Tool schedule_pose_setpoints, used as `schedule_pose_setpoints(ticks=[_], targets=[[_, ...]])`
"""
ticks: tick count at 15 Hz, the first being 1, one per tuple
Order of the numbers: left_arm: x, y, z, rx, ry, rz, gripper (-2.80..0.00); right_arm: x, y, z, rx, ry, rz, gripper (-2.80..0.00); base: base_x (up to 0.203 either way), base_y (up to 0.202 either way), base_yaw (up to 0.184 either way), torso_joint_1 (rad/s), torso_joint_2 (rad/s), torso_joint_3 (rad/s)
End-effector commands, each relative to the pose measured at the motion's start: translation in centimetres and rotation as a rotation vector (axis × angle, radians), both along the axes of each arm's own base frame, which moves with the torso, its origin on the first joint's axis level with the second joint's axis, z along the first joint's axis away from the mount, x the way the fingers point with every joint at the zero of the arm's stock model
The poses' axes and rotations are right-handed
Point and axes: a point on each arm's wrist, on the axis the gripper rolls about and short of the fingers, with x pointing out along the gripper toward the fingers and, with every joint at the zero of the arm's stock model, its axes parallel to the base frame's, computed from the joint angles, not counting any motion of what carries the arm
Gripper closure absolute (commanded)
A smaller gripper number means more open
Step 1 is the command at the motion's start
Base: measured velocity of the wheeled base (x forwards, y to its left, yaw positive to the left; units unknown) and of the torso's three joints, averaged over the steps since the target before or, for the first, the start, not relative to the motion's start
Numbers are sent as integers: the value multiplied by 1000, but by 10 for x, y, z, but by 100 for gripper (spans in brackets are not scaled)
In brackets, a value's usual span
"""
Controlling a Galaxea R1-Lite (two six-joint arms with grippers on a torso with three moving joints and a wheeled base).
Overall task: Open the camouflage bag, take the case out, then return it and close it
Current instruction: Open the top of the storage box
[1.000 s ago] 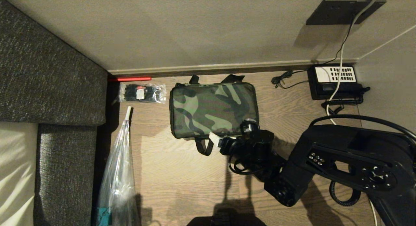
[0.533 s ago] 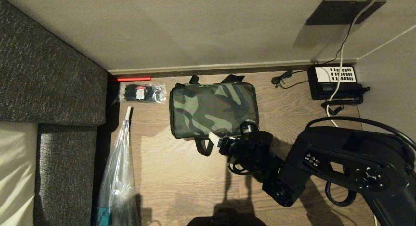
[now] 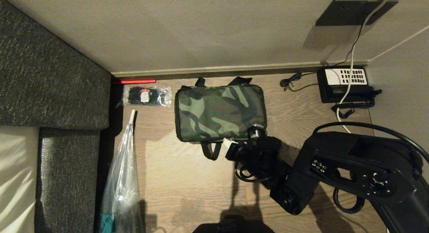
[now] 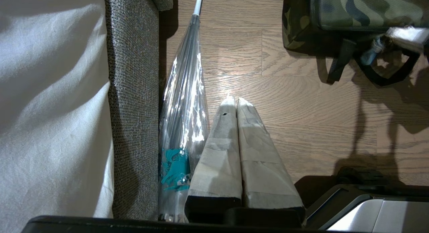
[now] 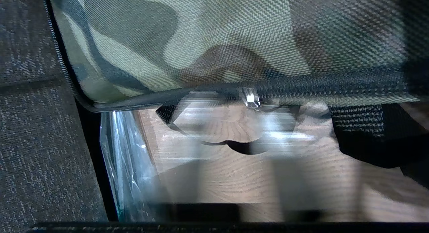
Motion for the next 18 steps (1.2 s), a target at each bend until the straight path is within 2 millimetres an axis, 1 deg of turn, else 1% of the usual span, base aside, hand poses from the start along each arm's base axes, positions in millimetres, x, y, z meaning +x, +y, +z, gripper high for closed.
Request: schedule_pose_setpoints(ticks=[1,5,7,10,15,18], targets=[[0,0,0,0,-2,0,0,-1,-1,3,4,-14,0,0,0,0,0,0,0,0],[0,0,0,0,-2,0,0,-6,-4,8,0,-11,1,0,0,0,0,0,0,0],[0,0,0,0,-2,0,0,-13,-9,12,-11,-2,7,0,0,0,0,0,0,0],[0,0,0,0,-2,0,0,-21,-16,14,-74,-10,13,0,0,0,0,0,0,0],[0,0,0,0,-2,0,0,-27,-27,25,-99,-24,2,0,0,0,0,0,0,0],[0,0,0,0,-2,0,0,-30,-37,37,-91,-35,4,0,0,0,0,0,0,0]])
